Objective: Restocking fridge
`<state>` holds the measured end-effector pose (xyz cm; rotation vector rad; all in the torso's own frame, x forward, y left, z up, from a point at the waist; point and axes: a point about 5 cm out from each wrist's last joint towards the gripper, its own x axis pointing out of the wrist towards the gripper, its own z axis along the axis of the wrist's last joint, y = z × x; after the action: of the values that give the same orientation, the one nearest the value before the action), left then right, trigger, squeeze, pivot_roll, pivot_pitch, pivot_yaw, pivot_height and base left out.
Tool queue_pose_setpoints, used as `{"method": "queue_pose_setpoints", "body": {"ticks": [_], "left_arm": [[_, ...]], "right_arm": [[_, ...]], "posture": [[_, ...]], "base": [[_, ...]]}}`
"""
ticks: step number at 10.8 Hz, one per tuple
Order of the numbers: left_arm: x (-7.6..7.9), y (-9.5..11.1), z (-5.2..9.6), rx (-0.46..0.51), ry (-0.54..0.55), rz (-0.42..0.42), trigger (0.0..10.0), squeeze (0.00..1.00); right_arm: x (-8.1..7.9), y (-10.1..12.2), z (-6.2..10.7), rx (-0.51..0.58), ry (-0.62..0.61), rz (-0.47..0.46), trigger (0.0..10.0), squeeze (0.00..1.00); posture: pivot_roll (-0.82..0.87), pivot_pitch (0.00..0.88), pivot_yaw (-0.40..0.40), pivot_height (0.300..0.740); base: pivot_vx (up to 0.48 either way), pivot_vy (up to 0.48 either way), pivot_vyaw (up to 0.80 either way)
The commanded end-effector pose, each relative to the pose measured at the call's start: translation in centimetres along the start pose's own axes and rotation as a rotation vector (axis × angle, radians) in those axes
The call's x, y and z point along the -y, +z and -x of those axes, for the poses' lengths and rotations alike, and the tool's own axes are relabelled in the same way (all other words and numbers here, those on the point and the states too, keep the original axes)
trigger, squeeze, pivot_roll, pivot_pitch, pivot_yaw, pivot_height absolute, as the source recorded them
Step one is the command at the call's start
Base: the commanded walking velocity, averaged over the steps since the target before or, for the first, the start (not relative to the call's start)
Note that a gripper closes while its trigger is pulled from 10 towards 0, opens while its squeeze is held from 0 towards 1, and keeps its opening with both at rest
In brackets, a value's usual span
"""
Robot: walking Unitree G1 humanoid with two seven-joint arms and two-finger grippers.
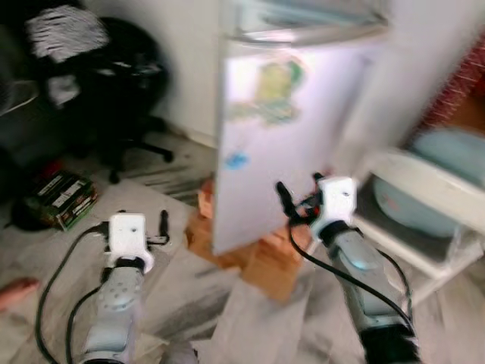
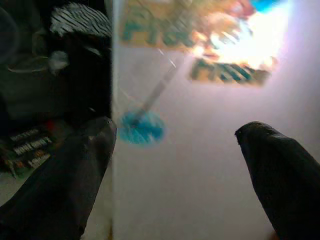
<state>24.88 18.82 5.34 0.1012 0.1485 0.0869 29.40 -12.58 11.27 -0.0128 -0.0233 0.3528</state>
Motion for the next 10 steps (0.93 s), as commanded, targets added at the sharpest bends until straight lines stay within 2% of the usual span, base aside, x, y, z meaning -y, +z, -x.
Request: {"method": "queue_pose_setpoints", "body": {"ticks": [1, 4, 5, 6, 8, 9, 10], "left_arm": [[0.4, 0.3, 0.0, 0.007, -0.016, 0.006, 10.0, 0.0], [0.5, 0.3, 0.1, -0.011, -0.013, 0.009, 10.0, 0.0], [0.6, 0.3, 0.1, -0.013, -0.01, 0.038, 10.0, 0.0], [0.7, 0.7, 0.1, 0.013, -0.013, 0.02, 10.0, 0.0], [0.8, 0.3, 0.2, -0.026, -0.006, 0.018, 10.0, 0.0], [0.8, 0.3, 0.2, -0.028, -0.006, 0.019, 10.0, 0.0], [0.8, 0.3, 0.3, -0.03, -0.007, 0.018, 10.0, 0.0]], "right_arm": [[0.5, -0.3, 0.1, -0.02, -0.011, 0.006, 10.0, 0.0], [0.4, 0.4, -1.9, -0.011, 0.018, 0.007, 10.0, 0.0], [0.0, 0.8, -2.7, -0.001, 0.049, 0.011, 10.0, 0.0], [-0.3, 1.1, -3.5, 0.005, 0.075, 0.019, 10.0, 0.0], [-0.8, 1.7, -4.6, 0.035, 0.115, 0.007, 10.0, 0.0], [-1.5, 1.9, -5.0, 0.039, 0.173, -0.023, 10.0, 0.0], [-2.9, 2.2, -5.5, 0.039, 0.289, -0.068, 10.0, 0.0]], "posture": [[0.14, 0.0, -0.04, 0.74], [0.15, 0.0, -0.041, 0.74], [0.15, 0.0, -0.041, 0.74], [0.16, 0.0, -0.043, 0.74], [0.17, 0.0, -0.047, 0.74], [0.17, 0.0, -0.048, 0.74], [0.17, 0.0, -0.048, 0.74]], "base": [[0.39, 0.281, 0.0], [0.274, 0.386, 0.0], [0.3, 0.375, 0.0], [0.0, 0.0, 0.0], [0.0, 0.0, 0.0], [0.0, 0.0, 0.0], [0.0, 0.0, 0.0]]}}
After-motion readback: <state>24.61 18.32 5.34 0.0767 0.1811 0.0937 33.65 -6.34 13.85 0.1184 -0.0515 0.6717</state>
